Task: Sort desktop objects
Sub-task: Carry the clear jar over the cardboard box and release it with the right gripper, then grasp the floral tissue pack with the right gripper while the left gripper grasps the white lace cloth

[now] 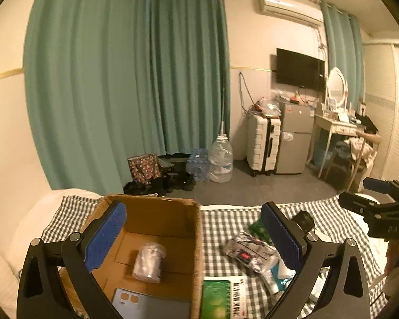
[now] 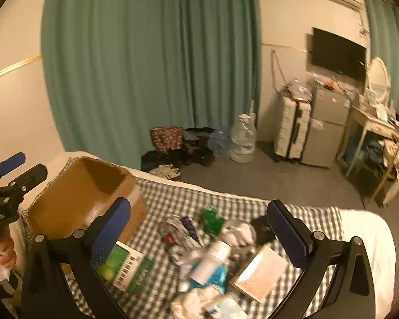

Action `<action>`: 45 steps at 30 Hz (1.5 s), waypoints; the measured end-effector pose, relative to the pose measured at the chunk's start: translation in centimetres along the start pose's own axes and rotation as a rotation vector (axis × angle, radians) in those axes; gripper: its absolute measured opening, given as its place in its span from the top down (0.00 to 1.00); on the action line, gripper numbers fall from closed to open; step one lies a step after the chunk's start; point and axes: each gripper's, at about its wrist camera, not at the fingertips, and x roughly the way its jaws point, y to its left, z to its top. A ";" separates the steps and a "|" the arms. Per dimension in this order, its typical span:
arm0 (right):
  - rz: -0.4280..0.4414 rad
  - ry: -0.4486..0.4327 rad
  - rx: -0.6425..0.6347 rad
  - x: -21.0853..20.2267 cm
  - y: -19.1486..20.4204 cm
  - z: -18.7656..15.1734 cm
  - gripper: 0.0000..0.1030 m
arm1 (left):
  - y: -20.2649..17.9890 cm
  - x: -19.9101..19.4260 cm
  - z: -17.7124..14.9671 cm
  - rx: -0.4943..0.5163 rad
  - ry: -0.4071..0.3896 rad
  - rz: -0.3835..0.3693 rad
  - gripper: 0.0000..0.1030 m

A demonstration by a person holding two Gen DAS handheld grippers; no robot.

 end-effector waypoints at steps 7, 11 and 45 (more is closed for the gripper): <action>-0.026 0.039 0.045 -0.2 -4.6 -2.8 0.00 | -4.7 1.0 -0.7 0.047 0.032 -0.058 0.00; -0.005 0.085 0.058 -0.1 -6.7 -5.2 0.00 | -7.7 2.1 -2.0 0.098 0.094 -0.115 0.00; 0.157 0.498 -0.082 9.7 -7.1 -20.6 0.42 | -15.6 11.2 -14.5 0.196 0.524 -0.267 0.08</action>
